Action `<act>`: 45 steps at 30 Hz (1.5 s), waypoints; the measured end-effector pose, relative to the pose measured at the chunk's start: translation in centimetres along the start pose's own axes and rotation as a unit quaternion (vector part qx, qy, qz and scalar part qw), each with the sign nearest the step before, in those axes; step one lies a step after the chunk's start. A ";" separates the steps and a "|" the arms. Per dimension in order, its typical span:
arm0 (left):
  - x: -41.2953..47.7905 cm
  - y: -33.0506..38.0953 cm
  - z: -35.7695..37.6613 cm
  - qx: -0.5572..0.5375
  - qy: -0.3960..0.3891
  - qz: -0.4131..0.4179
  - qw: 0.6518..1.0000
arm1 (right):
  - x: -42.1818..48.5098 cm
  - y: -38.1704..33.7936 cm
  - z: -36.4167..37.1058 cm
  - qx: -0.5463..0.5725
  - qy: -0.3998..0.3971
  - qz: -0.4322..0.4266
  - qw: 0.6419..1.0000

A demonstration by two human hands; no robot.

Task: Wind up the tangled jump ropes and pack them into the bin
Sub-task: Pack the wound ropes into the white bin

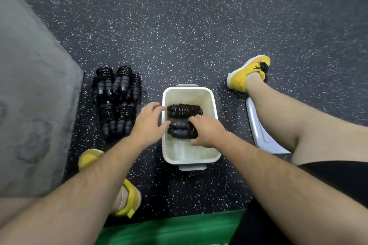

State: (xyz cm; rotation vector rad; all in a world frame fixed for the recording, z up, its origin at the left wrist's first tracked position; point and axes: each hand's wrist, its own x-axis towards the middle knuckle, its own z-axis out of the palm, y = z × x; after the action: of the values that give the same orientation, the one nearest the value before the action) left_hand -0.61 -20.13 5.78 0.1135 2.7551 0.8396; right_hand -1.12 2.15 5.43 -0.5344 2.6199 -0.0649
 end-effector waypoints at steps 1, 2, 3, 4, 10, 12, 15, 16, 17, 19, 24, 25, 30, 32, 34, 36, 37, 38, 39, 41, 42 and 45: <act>-0.2 -0.5 0.4 0.027 -0.030 -0.005 0.999 | 0.3 0.0 0.9 0.005 -0.028 0.009 1.000; -0.4 -0.9 0.7 0.044 -0.060 -0.012 0.997 | 0.5 -0.1 1.7 0.016 -0.051 0.019 0.998; -0.7 -1.0 1.1 0.048 -0.083 -0.015 0.995 | 0.8 -0.2 2.4 0.024 -0.068 0.026 0.997; -0.8 -1.1 1.3 0.044 -0.095 -0.015 0.994 | 1.1 -0.4 3.1 0.028 -0.079 0.029 0.996; -0.8 -0.8 1.8 0.022 -0.082 -0.001 0.996 | 1.8 -1.3 6.7 0.036 -0.072 0.009 0.997; -0.9 -1.1 1.8 0.020 -0.082 0.002 0.996 | 1.8 -1.2 7.1 0.030 -0.075 0.007 0.997; -0.8 -1.3 2.1 0.018 -0.087 -0.001 0.996 | 1.8 -0.9 7.6 -0.007 -0.074 -0.001 0.997; -0.8 -1.3 2.1 0.015 -0.088 -0.002 0.996 | 1.8 -0.9 7.9 -0.012 -0.070 0.003 0.997; -0.8 -1.2 2.2 0.011 -0.088 -0.003 0.996 | 1.8 -0.8 7.9 -0.015 -0.067 0.007 0.998; -0.9 -1.2 2.3 0.012 -0.088 -0.006 0.996 | 2.0 -0.8 7.8 -0.027 -0.063 0.008 0.998; -0.9 -1.1 2.5 0.018 -0.081 -0.003 0.997 | 2.2 -1.2 7.7 -0.034 -0.038 0.001 0.999; -0.9 -1.1 2.5 0.020 -0.081 -0.002 0.997 | 2.2 -1.2 7.7 -0.043 -0.039 -0.002 0.998; -0.9 -1.1 2.3 0.027 -0.085 -0.001 0.996 | 2.4 -1.4 7.1 -0.053 -0.078 0.011 0.996; -1.0 -1.1 2.2 0.036 -0.083 0.003 0.996 | 2.4 -1.7 6.3 -0.043 -0.077 0.025 0.996; -1.1 -1.2 2.0 0.040 -0.078 0.009 0.996 | 2.5 -2.4 4.6 -0.020 -0.033 0.041 0.998; -1.3 -1.3 1.7 0.032 -0.062 0.009 0.998 | 2.6 -3.5 2.2 0.013 0.053 0.053 0.997; -1.3 -1.5 1.5 0.028 -0.051 0.003 0.998 | 2.7 -4.2 1.0 0.026 0.097 0.051 0.994; -1.3 -1.7 1.3 0.029 -0.040 -0.008 0.999 | 2.9 -4.9 -0.1 0.029 0.137 0.039 0.989; -1.3 -2.0 1.1 0.039 -0.028 -0.023 0.999 | 3.1 -5.7 -1.0 0.019 0.172 0.013 0.985; -1.1 -2.6 0.7 0.068 -0.005 -0.055 0.996 | 3.8 -7.0 -2.0 -0.025 0.220 -0.055 0.974; -1.1 -3.0 0.4 0.082 0.004 -0.072 0.994 | 4.3 -7.7 -2.2 -0.049 0.230 -0.080 0.969; -1.2 -4.8 -0.2 0.131 0.006 -0.131 0.983 | 6.4 -10.6 -1.7 -0.090 0.209 -0.125 0.966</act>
State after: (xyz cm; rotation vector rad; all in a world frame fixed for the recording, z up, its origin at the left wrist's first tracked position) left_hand 0.48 -24.39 3.57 -0.2030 2.7953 0.4111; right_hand -3.35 -10.15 5.58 -1.0112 2.9669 -0.0203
